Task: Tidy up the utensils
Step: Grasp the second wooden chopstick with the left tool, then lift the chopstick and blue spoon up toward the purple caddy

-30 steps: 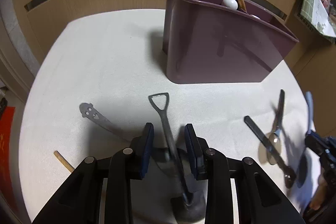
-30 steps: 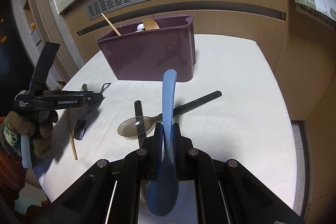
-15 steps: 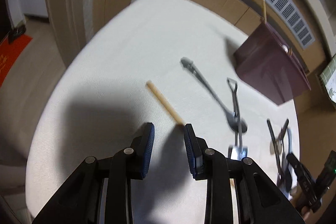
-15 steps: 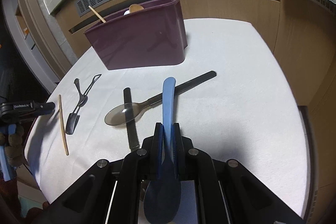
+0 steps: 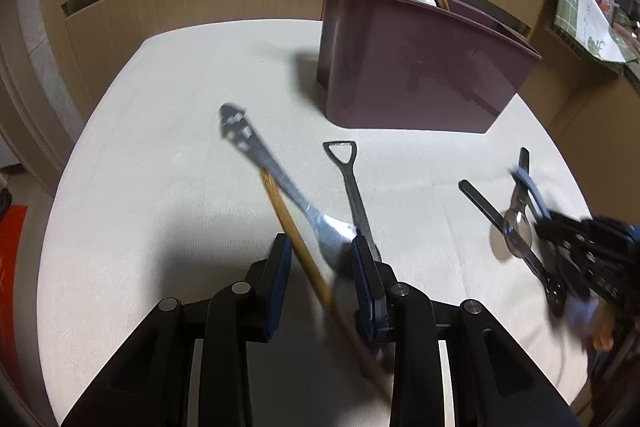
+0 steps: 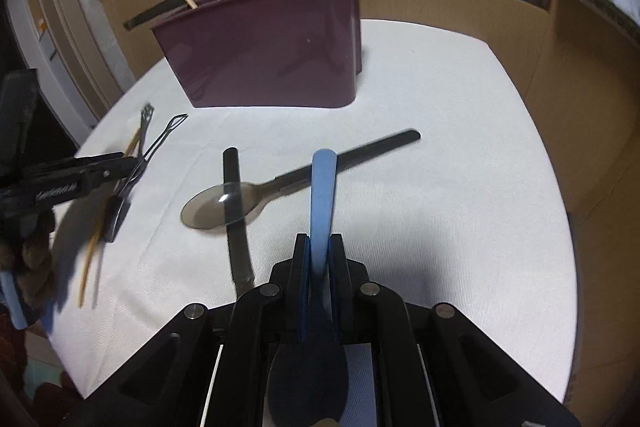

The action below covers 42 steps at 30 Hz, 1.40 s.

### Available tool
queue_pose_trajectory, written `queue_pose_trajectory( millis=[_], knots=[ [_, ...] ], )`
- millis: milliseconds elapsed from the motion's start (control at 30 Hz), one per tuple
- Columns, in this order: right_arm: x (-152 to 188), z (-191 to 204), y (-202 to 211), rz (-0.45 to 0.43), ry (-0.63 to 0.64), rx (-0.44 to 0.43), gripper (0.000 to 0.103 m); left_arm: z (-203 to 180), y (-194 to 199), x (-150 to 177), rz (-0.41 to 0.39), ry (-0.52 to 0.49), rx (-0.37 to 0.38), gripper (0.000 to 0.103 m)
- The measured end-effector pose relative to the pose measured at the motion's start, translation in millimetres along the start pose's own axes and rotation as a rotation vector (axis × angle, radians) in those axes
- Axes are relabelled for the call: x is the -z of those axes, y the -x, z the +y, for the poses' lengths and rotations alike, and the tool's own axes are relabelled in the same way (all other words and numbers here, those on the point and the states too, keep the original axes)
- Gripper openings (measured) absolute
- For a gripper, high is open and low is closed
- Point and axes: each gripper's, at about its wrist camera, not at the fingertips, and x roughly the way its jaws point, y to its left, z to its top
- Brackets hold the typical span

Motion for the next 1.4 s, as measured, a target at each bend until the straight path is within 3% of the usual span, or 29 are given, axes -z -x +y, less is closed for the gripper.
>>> queue_pose_trajectory(
  millis=[133, 233, 300, 333, 367, 500, 533, 600, 667, 800, 900, 1200, 1400],
  knots=[
    [-14.0, 12.0, -11.4, 0.024, 0.065, -0.015, 0.037, 15.4, 4.4, -1.1, 0.018, 0.065, -0.007, 0.030],
    [-17.1, 15.2, -15.2, 0.020, 0.073, 0.001, 0.039, 16.5, 3.0, -3.1, 0.026, 0.068, -0.012, 0.030],
    [-16.5, 14.5, -14.4, 0.014, 0.074, 0.004, 0.035, 13.1, 0.9, -5.8, 0.033, 0.060, -0.028, 0.030],
    [-15.5, 13.6, -12.9, 0.007, 0.072, 0.015, 0.018, 13.3, 1.0, -6.2, 0.036, 0.064, -0.028, 0.030],
    [-14.3, 12.1, -11.0, 0.000, 0.075, 0.028, 0.008, 14.8, 0.0, -8.3, 0.041, 0.075, -0.026, 0.030],
    [-10.6, 2.3, 3.7, -0.054, 0.033, 0.004, 0.007, 14.4, -9.3, -21.4, 0.050, 0.086, -0.041, 0.023],
    [-10.8, 0.7, 8.8, -0.068, 0.024, -0.003, 0.007, 12.6, -12.1, -24.2, 0.039, 0.070, -0.073, 0.013],
    [-11.8, -1.4, 20.8, -0.106, 0.009, -0.009, 0.007, 10.9, -14.1, -25.6, 0.024, 0.058, -0.103, 0.009],
    [-13.3, -3.9, 32.5, -0.142, -0.001, -0.012, 0.007, 12.5, -5.8, -22.0, 0.016, 0.092, -0.064, 0.006],
    [-13.9, -10.0, 63.9, -0.236, -0.011, -0.021, 0.007, 10.9, 45.0, -9.2, -0.098, 0.144, 0.043, 0.006],
    [-17.4, -10.3, 73.7, -0.256, -0.021, -0.045, 0.007, 4.7, 87.5, -3.5, -0.200, 0.149, 0.098, 0.006],
    [-24.2, -1.8, 90.7, -0.305, -0.023, -0.054, 0.007, -5.4, 143.6, -11.7, -0.354, 0.106, 0.135, 0.005],
    [-30.6, 0.8, 104.8, -0.327, -0.002, -0.031, 0.007, -16.4, 170.8, -22.4, -0.470, 0.075, 0.114, 0.005]
  ],
)
